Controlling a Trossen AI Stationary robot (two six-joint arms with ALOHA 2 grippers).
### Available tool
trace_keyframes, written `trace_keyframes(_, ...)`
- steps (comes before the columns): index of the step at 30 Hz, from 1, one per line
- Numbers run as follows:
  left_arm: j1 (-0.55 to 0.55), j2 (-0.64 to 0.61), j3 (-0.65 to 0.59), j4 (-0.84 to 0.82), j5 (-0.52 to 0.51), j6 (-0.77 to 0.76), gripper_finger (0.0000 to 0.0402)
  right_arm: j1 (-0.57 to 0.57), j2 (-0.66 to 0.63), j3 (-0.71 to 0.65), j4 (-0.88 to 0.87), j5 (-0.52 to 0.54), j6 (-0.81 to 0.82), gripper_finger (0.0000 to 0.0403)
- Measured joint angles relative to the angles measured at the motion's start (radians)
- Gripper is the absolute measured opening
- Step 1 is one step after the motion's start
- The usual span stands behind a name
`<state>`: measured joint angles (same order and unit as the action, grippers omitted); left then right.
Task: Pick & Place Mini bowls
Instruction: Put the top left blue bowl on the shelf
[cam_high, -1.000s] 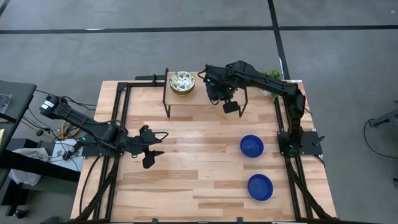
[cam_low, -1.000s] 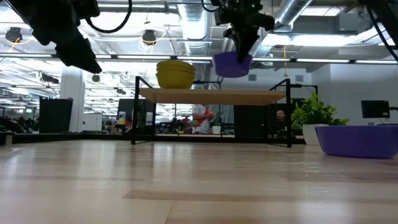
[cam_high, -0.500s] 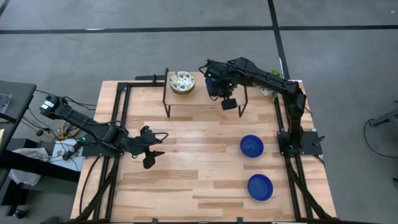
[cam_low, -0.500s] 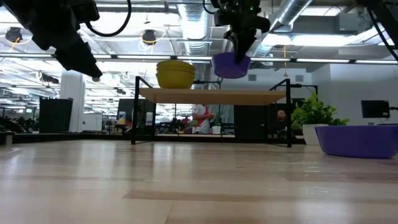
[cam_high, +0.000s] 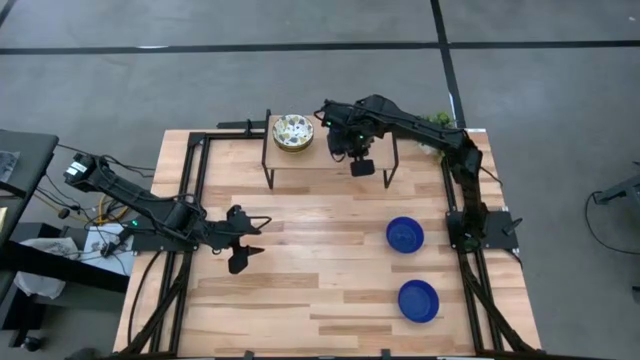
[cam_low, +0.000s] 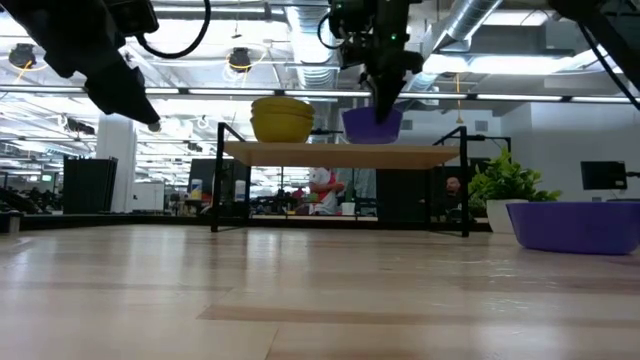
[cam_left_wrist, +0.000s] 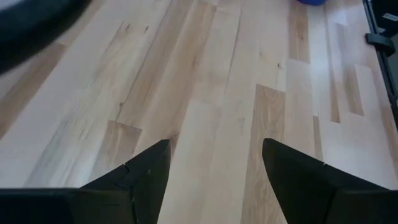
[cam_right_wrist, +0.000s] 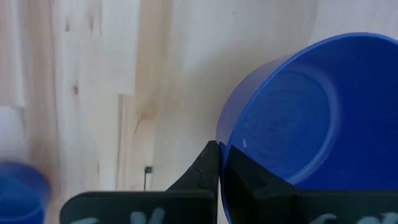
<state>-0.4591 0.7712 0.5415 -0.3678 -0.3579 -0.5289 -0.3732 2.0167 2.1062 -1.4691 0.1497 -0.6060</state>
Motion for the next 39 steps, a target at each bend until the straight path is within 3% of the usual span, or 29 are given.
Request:
trace_keyframes(30, 0.0, 0.0, 0.001, 0.011, 0.011, 0.023, 0.0253, -0.055, 0.0, 0.0, 0.0, -0.067, 0.068, 0.0001)
trace_keyframes(39, 0.0, 0.0, 0.001, 0.011, 0.011, 0.023, 0.0253, -0.055, 0.0, 0.0, 0.007, -0.068, 0.091, 0.0041)
